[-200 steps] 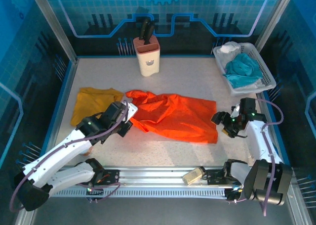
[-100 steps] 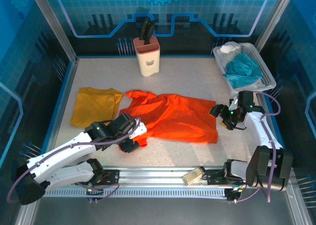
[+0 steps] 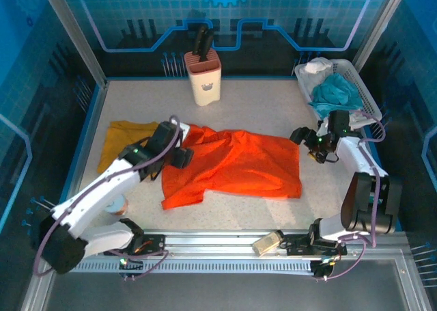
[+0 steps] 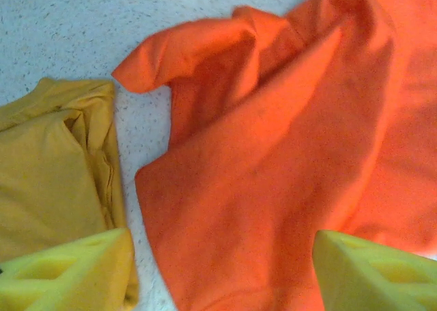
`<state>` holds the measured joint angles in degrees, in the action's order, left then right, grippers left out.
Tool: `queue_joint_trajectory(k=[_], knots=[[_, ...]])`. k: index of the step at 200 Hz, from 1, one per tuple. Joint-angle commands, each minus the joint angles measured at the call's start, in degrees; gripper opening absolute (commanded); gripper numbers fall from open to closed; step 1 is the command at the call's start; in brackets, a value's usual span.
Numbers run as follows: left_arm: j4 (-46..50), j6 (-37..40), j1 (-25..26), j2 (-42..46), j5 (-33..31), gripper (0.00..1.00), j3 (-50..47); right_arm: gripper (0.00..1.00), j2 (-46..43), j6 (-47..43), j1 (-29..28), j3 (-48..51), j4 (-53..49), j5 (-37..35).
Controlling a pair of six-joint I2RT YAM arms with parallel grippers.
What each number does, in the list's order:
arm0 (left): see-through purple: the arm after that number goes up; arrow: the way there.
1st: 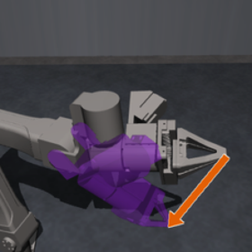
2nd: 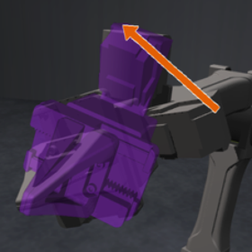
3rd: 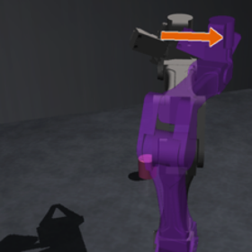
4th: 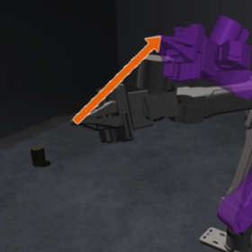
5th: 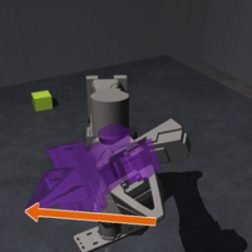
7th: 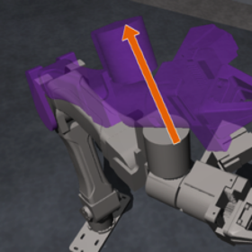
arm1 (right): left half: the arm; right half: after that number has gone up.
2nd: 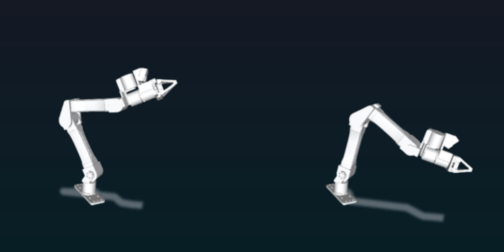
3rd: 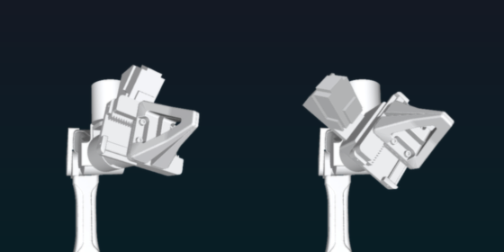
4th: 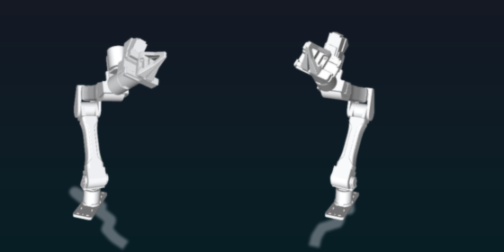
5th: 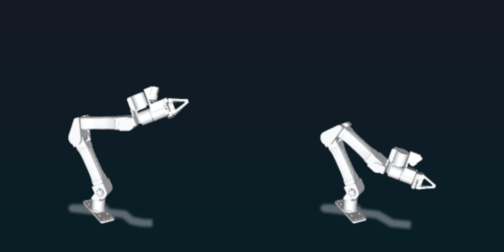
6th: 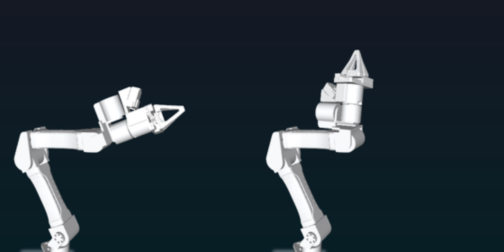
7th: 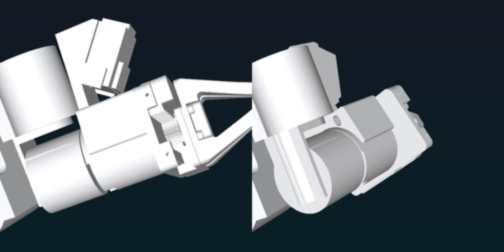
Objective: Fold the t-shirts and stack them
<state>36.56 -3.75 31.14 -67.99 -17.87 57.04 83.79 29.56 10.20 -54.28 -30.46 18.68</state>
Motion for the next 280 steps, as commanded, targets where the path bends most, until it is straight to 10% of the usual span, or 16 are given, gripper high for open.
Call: queue_joint_trajectory(k=[1,44,145,192,238,280], knots=[[-2.99,-10.9,-2.14,-7.29,1.53,0.71,5.27,0.93,4.35,0.34,-1.31,-3.11,3.63,-2.91],[-7.73,-16.58,-10.21,-19.51,6.36,0.91,11.54,0.88,14.08,2.41,-1.71,-7.8,4.32,-5.48],[-11.12,-20.0,-17.93,-40.5,14.94,0.91,23.86,0.75,24.57,1.19,-5.35,-14.88,3.81,-5.61],[-11.97,-21.79,-18.13,-43.81,16.87,0.66,26.58,0.43,23.19,1.29,-6.7,-14.08,4.42,-4.42],[-12.79,-22.25,-18.11,-43.39,17.36,0.0,26.05,0.02,18.6,-0.46,-6.97,-12.65,3.12,-8.14],[-14.15,-16.63,-17.76,-36.43,16.82,0.0,23.37,0.0,9.51,-4.78,-11.03,-11.04,-0.15,-21.26]])
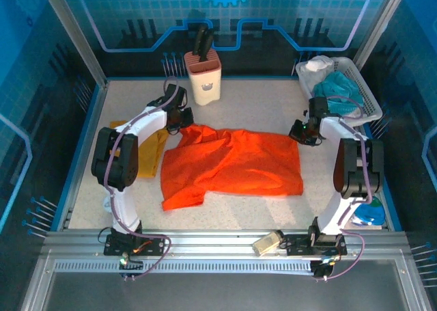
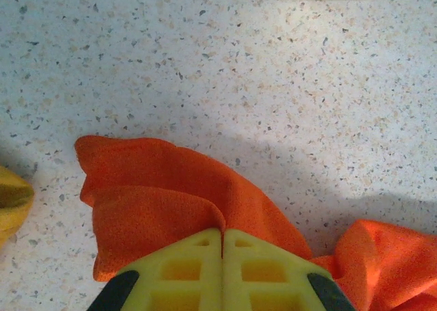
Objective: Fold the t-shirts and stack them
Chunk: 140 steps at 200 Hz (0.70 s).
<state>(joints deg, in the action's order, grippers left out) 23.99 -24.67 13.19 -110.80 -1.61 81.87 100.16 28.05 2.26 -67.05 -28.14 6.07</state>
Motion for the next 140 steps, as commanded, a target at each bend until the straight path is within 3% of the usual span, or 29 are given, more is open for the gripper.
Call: queue_joint_trajectory(k=[1,34,65,106,121,140], knots=[[-1.49,4.5,0.22,6.7,0.55,0.0,-1.54,0.0,-7.15,-3.36,-3.29,1.82,-2.46,-8.9],[-1.47,13.85,4.37,17.31,-2.88,0.0,-8.76,0.0,-17.57,-6.46,-11.62,8.5,-2.86,-16.35],[-2.55,21.65,15.0,29.51,-12.78,0.01,-21.53,0.0,-26.21,-3.9,-20.56,17.11,-4.81,-18.26],[-4.57,15.11,30.25,43.54,-20.13,0.04,-38.57,0.01,-31.16,2.86,-23.79,25.8,-9.31,-15.65],[-4.38,13.63,35.37,45.7,-22.59,0.04,-41.72,0.02,-30.79,3.82,-23.81,27.74,-9.35,-14.74],[-3.7,12.19,40.2,45.0,-23.75,0.12,-43.26,0.09,-29.27,4.03,-23.8,28.89,-8.67,-12.98]])
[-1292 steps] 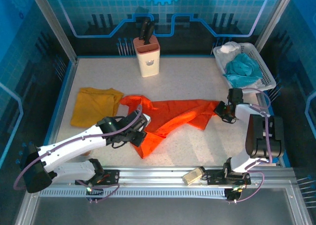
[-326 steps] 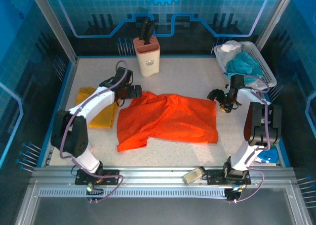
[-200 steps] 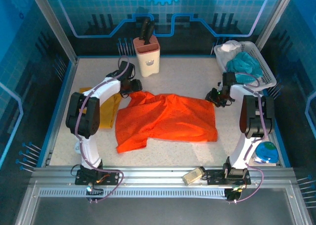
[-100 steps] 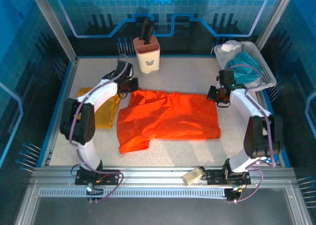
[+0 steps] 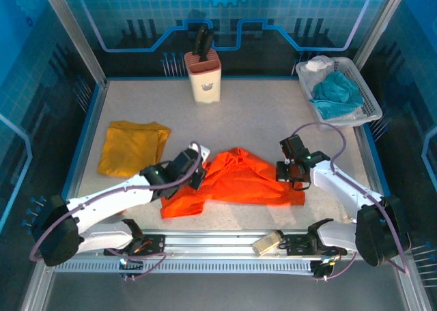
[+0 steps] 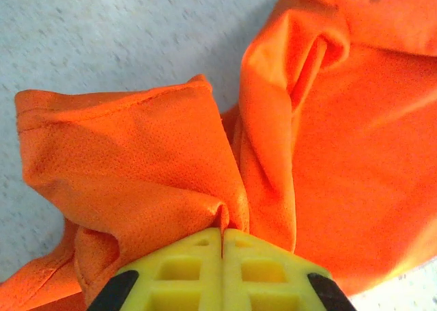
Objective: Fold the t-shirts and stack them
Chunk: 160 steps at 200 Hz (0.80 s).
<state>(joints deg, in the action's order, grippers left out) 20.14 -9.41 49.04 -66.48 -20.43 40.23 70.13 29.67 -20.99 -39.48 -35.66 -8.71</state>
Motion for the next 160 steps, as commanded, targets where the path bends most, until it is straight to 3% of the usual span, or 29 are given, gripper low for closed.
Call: queue_joint_trajectory(k=[1,18,28,38,59,75,104,132,160], knots=[[0.2,-3.16,4.55,0.62,-4.95,0.12,-1.63,0.1,0.87,2.46,-0.54,1.38,-1.12,1.87],[1.46,-5.05,6.39,-1.4,-5.53,0.21,-1.84,0.2,1.99,2.43,-0.17,1.31,-1.08,2.58],[1.32,-5.74,6.6,-1.99,-5.08,0.38,-2.16,0.25,1.84,2.33,0.37,1.01,-0.95,3.25],[1.49,-6.27,6.6,-2.07,-5.52,0.58,-2.19,0.36,1.23,1.88,0.92,0.73,-0.7,3.6],[5.21,-8.35,6.3,-0.51,-9.48,0.79,0.26,0.56,-0.23,0.61,2.93,-0.51,-0.72,4.42],[8.81,-9.02,3.19,1.67,-10.27,0.8,2.76,0.67,-0.78,-0.41,5.3,-1.5,-0.5,5.8],[14.56,-10.14,-8.71,3.75,-1.07,0.69,7.91,0.8,-1.13,-1.04,9.36,-2.54,2.11,10.83],[15.87,-7.37,-14.63,2.26,3.9,0.51,11.97,0.82,-0.8,-2.36,11.27,-3.77,3.32,13.32],[13.0,-6.5,-17.66,-1.27,11.36,0.49,13.02,0.82,0.91,-3.17,12.44,-4.98,3.45,14.22]])
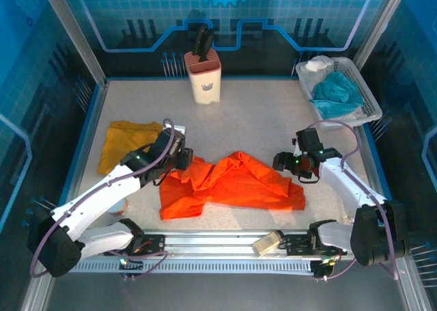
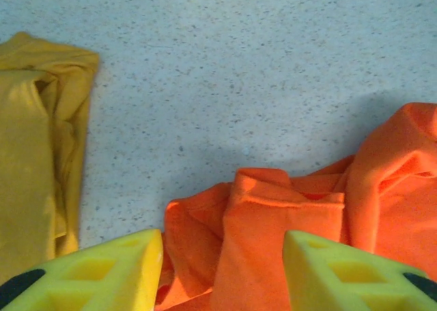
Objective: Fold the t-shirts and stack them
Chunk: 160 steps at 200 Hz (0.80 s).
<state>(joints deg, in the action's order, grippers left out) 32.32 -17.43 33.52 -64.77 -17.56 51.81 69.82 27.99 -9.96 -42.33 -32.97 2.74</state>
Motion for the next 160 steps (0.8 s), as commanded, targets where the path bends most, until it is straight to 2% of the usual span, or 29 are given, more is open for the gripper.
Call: queue_joint_trajectory(k=[1,42,61,87,132,160], knots=[[0.73,1.52,-2.23,-3.12,8.81,0.49,1.44,0.82,1.25,-1.47,1.46,-2.14,0.82,2.87],[-3.56,2.86,-9.36,-8.52,22.1,0.49,0.5,0.82,2.18,-0.79,3.81,-1.2,3.05,7.16],[-8.66,2.14,-12.63,-9.88,28.36,0.51,-1.87,0.82,2.78,-0.83,4.3,-0.75,3.86,8.35],[-13.35,2.34,-14.45,-12.2,30.55,0.51,-3.78,0.82,3.69,-0.95,4.69,-0.48,4.23,9.11],[-12.91,3.28,-14.56,-19.63,37.27,0.47,-1.35,0.81,4.82,-1.17,5.65,-0.65,4.32,10.43],[-14.43,2.88,-14.53,-22.26,37.95,0.41,-1.4,0.81,7.16,-2.14,5.82,-1.52,4.19,11.88]])
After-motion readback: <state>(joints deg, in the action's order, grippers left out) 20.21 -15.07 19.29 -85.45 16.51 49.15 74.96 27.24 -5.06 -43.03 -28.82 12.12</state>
